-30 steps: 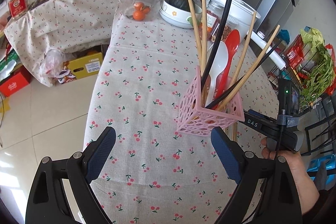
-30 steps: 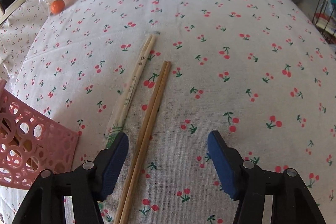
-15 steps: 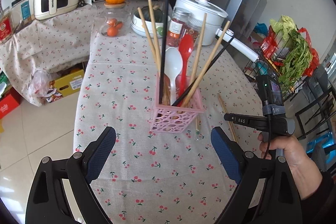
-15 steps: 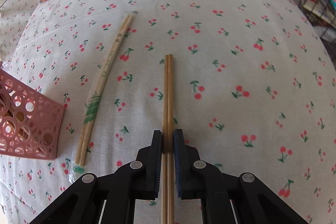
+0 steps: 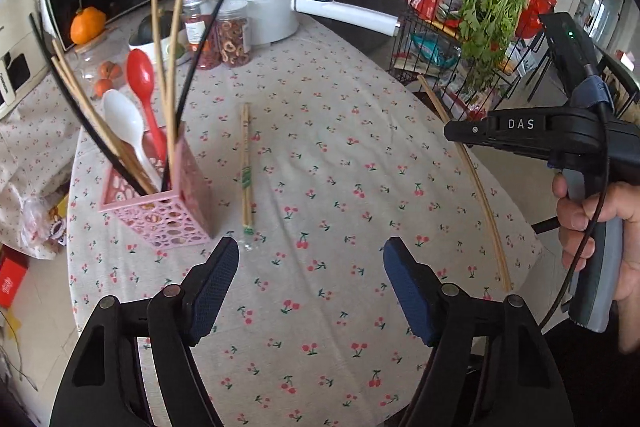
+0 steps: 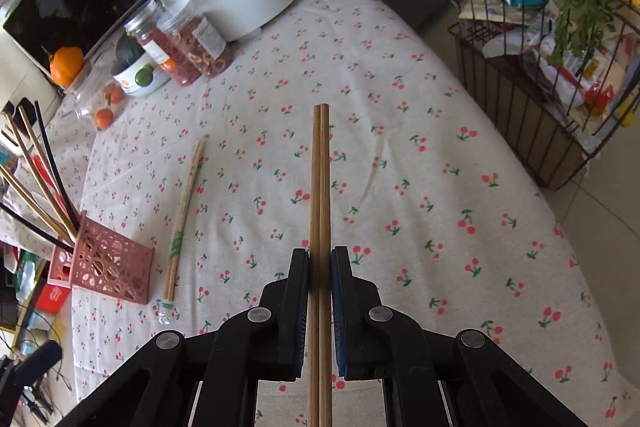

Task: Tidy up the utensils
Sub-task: 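Hold the chopstick pair in the right tool while the left tool grasps the wrapped chopsticks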

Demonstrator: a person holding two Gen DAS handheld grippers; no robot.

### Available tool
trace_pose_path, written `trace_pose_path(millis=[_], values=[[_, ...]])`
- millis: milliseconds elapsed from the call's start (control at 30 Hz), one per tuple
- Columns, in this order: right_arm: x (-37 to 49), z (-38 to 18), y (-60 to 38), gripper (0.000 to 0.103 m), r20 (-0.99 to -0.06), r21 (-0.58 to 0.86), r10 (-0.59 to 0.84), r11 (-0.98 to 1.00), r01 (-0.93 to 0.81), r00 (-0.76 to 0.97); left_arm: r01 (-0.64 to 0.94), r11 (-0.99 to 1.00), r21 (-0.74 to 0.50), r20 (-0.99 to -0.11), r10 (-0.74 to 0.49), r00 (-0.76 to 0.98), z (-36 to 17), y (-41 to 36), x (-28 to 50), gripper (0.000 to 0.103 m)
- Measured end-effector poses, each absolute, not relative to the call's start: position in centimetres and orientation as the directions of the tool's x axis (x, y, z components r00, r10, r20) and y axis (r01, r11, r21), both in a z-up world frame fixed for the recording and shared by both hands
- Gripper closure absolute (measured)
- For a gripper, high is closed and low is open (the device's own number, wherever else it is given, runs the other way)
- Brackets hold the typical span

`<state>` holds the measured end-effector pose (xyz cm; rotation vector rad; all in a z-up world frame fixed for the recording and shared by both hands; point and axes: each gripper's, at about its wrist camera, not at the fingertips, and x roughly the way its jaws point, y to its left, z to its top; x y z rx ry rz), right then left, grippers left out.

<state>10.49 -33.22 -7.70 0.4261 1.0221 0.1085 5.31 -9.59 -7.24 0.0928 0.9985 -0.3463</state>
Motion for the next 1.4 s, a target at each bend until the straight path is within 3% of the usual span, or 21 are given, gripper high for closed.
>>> trace_pose_path(millis=[200,433,700,1033,1133,1233,1300,1400], values=[[10.6,-7.9,-36.2,0.095,-0.789,0.448,0.307,0.88,0.158,0.532,0.272,0.962,0.016,-0.872,-0.12,0.474,-9.1,-14.5,11.2,0.031],[11.4,-8.5,-38.8,0.095,-0.781,0.485,0.317,0.851,0.203,0.538,0.187,0.965,0.182,-0.854,0.061,0.517,-11.8,-16.2,18.4,0.042],[13.2,-8.6,-39.0,0.095,-0.765,0.517,0.357,0.837,0.18,0.537,0.082,0.986,0.148,-0.86,0.087,0.502,-14.6,-14.8,25.1,0.049],[14.2,-9.2,-38.9,0.095,-0.762,0.539,0.383,0.823,0.182,0.523,0.028,0.983,0.181,-0.88,0.149,0.451,-18.2,-13.1,27.8,0.049],[14.2,-9.1,-38.7,0.095,-0.764,0.535,0.381,0.826,0.18,0.521,0.013,0.987,0.163,-0.873,0.138,0.467,-18.2,-12.7,27.9,0.054],[14.1,-8.9,-38.5,0.095,-0.764,0.53,0.378,0.83,0.174,0.523,0.014,0.991,0.13,-0.882,0.109,0.458,-18.1,-12.8,28.2,0.069],[14.1,-8.9,-38.4,0.095,-0.766,0.526,0.376,0.832,0.174,0.521,0.039,0.989,0.142,-0.884,0.109,0.454,-18.1,-13.4,28.3,0.088],[14.0,-9.2,-38.6,0.095,-0.771,0.526,0.375,0.83,0.183,0.515,0.08,0.972,0.22,-0.882,0.163,0.443,-18.1,-15.0,27.9,0.096]])
